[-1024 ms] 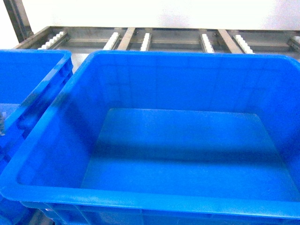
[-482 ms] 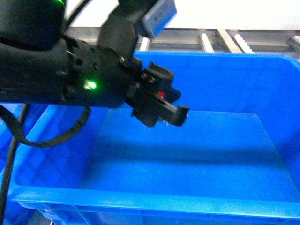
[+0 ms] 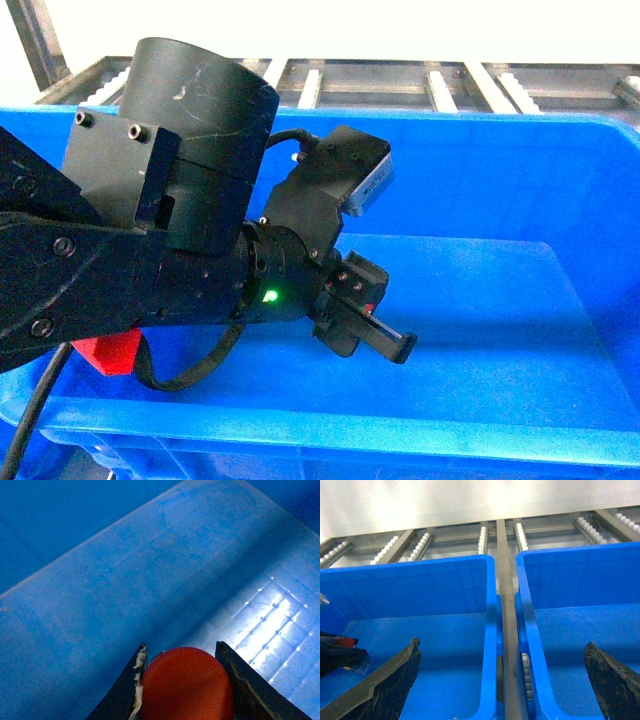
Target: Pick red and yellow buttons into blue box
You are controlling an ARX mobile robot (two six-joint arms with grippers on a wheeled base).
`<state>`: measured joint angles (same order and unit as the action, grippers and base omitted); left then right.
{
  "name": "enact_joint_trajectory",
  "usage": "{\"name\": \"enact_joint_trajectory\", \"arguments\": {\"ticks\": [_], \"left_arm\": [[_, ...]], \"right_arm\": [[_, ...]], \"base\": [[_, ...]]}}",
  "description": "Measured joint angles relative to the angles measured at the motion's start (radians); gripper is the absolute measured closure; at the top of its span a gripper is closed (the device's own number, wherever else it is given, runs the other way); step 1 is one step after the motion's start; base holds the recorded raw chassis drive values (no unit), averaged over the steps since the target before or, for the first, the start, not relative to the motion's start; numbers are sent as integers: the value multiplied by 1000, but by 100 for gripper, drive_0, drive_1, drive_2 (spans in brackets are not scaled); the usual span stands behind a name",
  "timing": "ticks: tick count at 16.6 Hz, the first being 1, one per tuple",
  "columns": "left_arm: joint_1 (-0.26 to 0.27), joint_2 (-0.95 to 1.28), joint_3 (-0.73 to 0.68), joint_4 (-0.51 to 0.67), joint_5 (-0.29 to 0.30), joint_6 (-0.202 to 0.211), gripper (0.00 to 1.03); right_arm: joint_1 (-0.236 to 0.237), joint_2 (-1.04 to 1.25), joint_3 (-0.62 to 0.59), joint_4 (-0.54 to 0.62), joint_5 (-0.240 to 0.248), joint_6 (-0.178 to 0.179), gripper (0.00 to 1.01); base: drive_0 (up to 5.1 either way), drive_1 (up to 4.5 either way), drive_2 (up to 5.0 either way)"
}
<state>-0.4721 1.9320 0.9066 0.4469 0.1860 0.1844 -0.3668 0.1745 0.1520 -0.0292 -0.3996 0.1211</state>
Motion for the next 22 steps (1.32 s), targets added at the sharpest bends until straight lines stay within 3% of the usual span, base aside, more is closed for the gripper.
{"name": "enact_joint_trajectory", "arguments": {"ticks": [1,2,7,8,11,14,16,17,19,20,22], "left_arm": [[4,-9,6,-9,10,-16,70],[6,-24,8,-2,8,-23,63],[52,-116,-17,74,18,-42,8],[66,-116,-29,84,1,-52,3],[101,-249,-128,129,-48,-108,5],[112,-485,-303,294,-190,-151,5],[96,-586,-476,410,-327,-139,5],[89,-648,-546,410,-391,-131,5],[66,-830,-683,318,-492,-134,5],[41,-954,-741,210,-552,-151,5],[-11,-1184,-778,3,-619,-177,5]], "right_arm": [[0,0,0,0,0,0,3],[0,0,0,0,0,0,3],[0,0,0,0,0,0,3],[0,0,0,0,0,0,3],[0,0,0,0,1,0,3],[0,0,0,0,1,0,3],[0,0,0,0,1,0,3],[0,0,0,0,1,0,3],[0,0,0,0,1,0,3],[0,0,0,0,1,0,3],[0,0,0,0,1,0,3]], "base": [[0,0,0],[0,0,0],[0,0,0],[0,0,0],[0,0,0],[0,0,0],[0,0,0],[0,0,0],[0,0,0],[0,0,0],[0,0,0]]}}
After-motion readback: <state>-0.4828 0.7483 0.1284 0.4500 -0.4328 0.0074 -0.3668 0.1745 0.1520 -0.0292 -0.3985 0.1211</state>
